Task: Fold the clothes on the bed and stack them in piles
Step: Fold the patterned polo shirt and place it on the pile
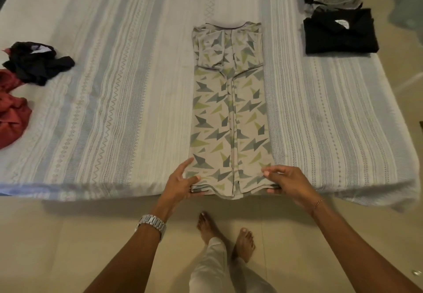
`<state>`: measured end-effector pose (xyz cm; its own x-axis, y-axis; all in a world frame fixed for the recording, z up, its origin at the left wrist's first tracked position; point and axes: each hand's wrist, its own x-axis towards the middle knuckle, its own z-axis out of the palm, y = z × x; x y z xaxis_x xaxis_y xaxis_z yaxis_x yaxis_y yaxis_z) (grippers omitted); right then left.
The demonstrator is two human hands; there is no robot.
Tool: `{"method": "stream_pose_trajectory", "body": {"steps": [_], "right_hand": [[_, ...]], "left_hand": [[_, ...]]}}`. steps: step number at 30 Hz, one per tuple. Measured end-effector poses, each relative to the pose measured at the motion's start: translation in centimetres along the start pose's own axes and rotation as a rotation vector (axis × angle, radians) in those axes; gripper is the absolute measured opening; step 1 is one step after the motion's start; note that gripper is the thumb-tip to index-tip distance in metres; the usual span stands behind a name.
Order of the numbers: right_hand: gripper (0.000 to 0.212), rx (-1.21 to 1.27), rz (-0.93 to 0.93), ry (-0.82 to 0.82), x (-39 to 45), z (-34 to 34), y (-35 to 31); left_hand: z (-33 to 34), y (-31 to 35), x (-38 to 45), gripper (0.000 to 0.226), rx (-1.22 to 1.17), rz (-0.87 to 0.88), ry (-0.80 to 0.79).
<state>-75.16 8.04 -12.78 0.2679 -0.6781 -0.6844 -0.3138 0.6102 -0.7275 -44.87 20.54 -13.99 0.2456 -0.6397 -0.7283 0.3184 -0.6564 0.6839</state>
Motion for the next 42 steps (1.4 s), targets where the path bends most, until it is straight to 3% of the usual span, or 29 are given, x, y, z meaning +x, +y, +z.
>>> {"method": "stream_pose_trajectory", "body": {"steps": [3, 9, 14, 18, 24, 33, 36, 39, 42], "right_hand": [[0.019, 0.155, 0.093, -0.02, 0.8, -0.7, -2.2], [0.029, 0.354, 0.126, -0.077, 4.6, -1.8, -8.1], [0.033, 0.446, 0.148, -0.054, 11.8, -1.8, -12.4], [0.045, 0.349, 0.136, 0.031, 17.2, -1.8, -12.0], [0.014, 0.078, 0.078, 0.255, 19.5, -1.0, -10.7], [0.015, 0.027, -0.069, 0.412, 20.3, -1.7, -12.0], [0.021, -0.183, -0.062, 0.543, 20.2, -1.5, -10.7], [0.031, -0.3, 0.021, 0.474, 18.4, -0.9, -8.2], [0.045, -0.18, 0.138, 0.293, 16.3, -0.8, -6.7]], "left_hand": [[0.6, 3.6, -0.3, 0.019, -0.014, -0.069, -0.005], [0.8, 10.4, 4.2, 0.028, -0.179, -0.174, -0.044], [1.0, 15.4, 12.1, 0.041, -0.168, -0.173, -0.103], [1.1, 15.6, 17.3, 0.048, -0.018, -0.132, -0.064], [0.5, 14.2, 19.2, 0.021, 0.125, -0.018, 0.153], [0.7, 15.6, 20.2, 0.019, 0.073, 0.133, 0.253], [0.7, 14.6, 20.2, 0.031, 0.189, 0.186, 0.384], [1.0, 12.8, 18.4, 0.036, 0.523, 0.214, 0.494], [1.2, 11.6, 16.8, 0.041, 0.649, 0.064, 0.432]]}}
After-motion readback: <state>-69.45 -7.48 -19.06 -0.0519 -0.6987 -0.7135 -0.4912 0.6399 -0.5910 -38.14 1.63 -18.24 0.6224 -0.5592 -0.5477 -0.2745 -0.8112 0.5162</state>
